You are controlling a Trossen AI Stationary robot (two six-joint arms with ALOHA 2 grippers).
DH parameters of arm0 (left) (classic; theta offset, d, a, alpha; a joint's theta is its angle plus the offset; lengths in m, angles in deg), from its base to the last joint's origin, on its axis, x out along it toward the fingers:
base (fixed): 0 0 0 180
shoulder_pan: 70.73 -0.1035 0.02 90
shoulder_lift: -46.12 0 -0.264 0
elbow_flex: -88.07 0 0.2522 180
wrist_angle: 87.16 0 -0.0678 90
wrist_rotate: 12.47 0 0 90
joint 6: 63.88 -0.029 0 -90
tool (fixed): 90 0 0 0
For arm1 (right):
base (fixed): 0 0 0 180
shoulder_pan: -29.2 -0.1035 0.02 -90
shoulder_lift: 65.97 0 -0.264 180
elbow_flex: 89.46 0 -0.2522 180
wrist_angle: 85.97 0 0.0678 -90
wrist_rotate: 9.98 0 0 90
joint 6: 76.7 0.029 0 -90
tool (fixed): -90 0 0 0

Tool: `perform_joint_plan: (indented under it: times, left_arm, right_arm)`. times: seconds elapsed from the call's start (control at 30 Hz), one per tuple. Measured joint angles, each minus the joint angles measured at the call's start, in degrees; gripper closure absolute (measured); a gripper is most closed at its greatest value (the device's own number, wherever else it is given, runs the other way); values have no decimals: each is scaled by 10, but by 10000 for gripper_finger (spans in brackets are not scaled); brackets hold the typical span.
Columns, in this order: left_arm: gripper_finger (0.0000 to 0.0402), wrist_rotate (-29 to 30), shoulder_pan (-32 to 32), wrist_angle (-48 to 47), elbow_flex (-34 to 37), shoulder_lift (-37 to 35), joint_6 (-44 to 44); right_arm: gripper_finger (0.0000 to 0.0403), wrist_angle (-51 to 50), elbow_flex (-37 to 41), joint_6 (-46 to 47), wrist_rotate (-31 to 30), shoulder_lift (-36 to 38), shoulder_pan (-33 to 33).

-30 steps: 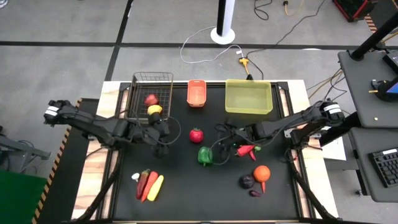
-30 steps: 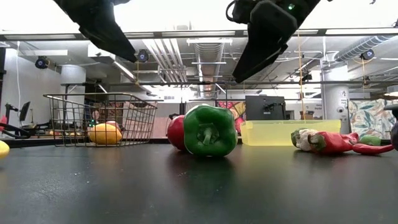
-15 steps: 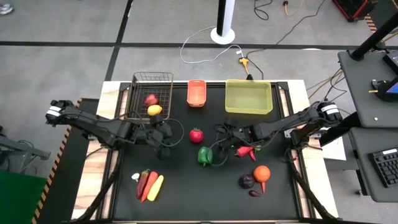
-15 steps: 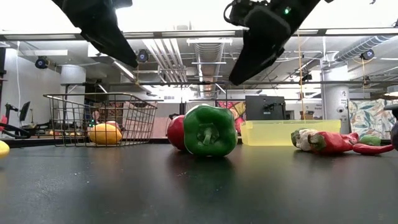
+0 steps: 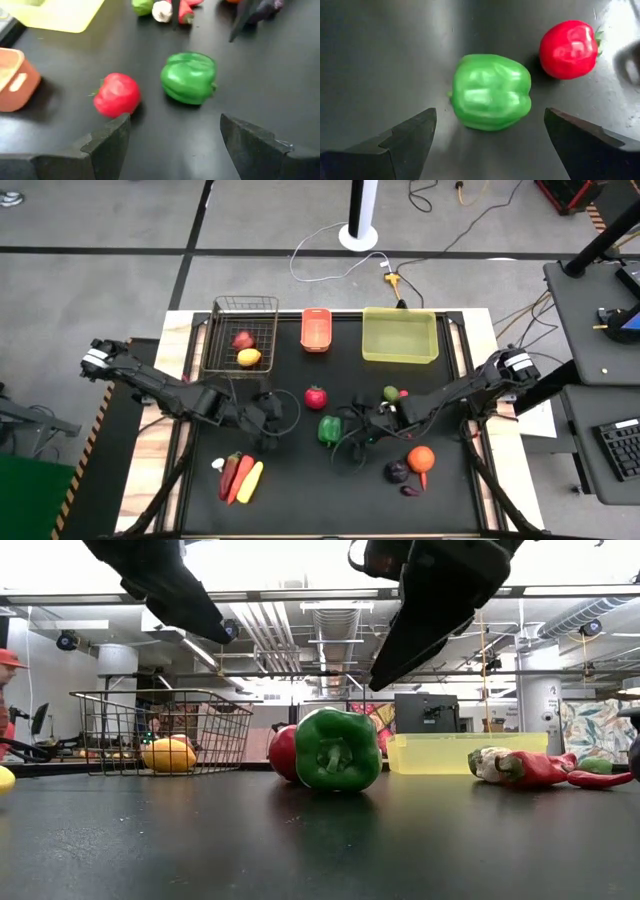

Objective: Sort produce into baskets
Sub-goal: Put the green bell pepper into the yellow bin

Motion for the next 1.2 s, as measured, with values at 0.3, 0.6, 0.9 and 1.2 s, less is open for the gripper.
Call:
perform_joint_plan:
  times: [0.3, 0.6, 0.9, 1.2]
  left_arm:
    - [114, 4, 28, 47, 0, 76, 17]
    - [114, 6, 29, 63, 0, 109, 33]
    - [114, 6, 29, 67, 2, 113, 33]
    - [114, 5, 29, 74, 5, 127, 30]
  right_arm:
    - [41, -1, -35, 7, -1, -61, 4]
    - [41, -9, -60, 5, 57, -105, 33]
    - [41, -8, -65, -7, 74, -128, 49]
    - [41, -5, -64, -40, 74, -121, 50]
